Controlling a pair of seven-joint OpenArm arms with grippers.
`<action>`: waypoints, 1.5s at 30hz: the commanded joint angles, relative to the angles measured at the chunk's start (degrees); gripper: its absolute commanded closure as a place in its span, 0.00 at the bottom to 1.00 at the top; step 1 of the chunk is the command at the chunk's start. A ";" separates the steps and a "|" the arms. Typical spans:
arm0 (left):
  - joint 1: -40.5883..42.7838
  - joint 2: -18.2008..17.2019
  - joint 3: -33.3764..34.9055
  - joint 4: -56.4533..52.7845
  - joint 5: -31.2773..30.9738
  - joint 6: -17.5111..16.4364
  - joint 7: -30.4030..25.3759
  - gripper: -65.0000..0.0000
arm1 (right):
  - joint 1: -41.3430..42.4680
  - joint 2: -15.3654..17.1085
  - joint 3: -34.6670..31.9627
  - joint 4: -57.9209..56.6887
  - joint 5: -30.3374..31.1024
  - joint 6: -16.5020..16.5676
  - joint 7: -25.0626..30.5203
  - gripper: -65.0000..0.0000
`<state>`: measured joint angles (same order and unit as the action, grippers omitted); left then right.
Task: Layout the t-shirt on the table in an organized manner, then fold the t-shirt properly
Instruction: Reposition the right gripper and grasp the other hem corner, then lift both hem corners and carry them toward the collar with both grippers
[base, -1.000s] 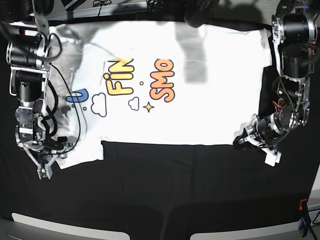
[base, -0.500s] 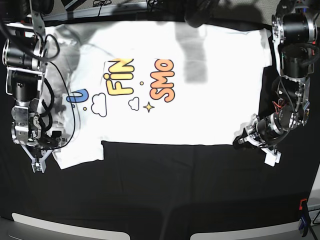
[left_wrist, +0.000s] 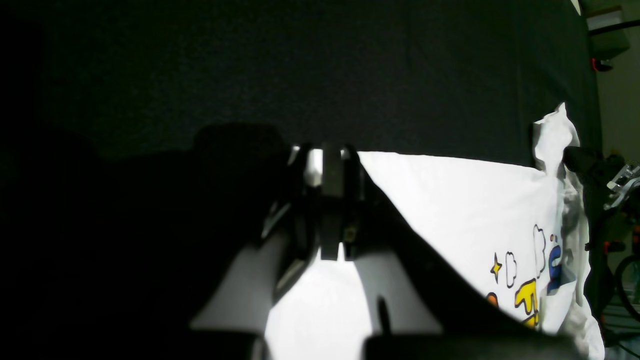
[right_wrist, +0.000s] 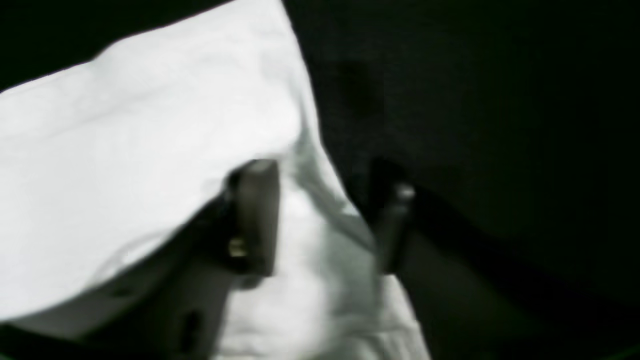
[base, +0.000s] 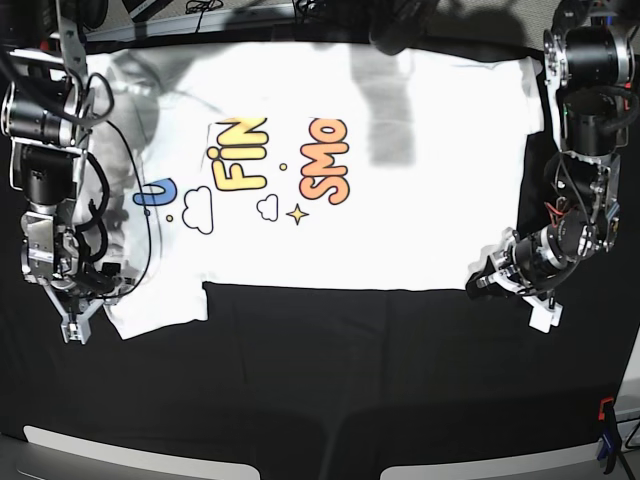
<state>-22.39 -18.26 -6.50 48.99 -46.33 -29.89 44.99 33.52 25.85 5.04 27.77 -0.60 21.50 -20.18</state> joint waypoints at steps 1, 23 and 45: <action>-1.57 -0.66 -0.26 0.81 -1.14 -0.61 -0.90 1.00 | 0.44 0.63 -0.02 -0.13 -1.77 -0.24 -3.02 0.77; -1.57 -0.66 -0.26 0.81 -1.11 -0.61 -0.90 1.00 | 0.44 0.66 -0.02 12.59 4.46 -0.26 -11.85 1.00; -0.90 -0.70 -0.26 10.27 5.81 -1.84 2.45 1.00 | -7.15 0.68 0.00 32.92 8.74 6.03 -17.59 1.00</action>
<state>-21.71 -18.28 -6.50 58.30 -39.29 -31.11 48.56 24.62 25.56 4.82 59.48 7.55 27.27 -38.85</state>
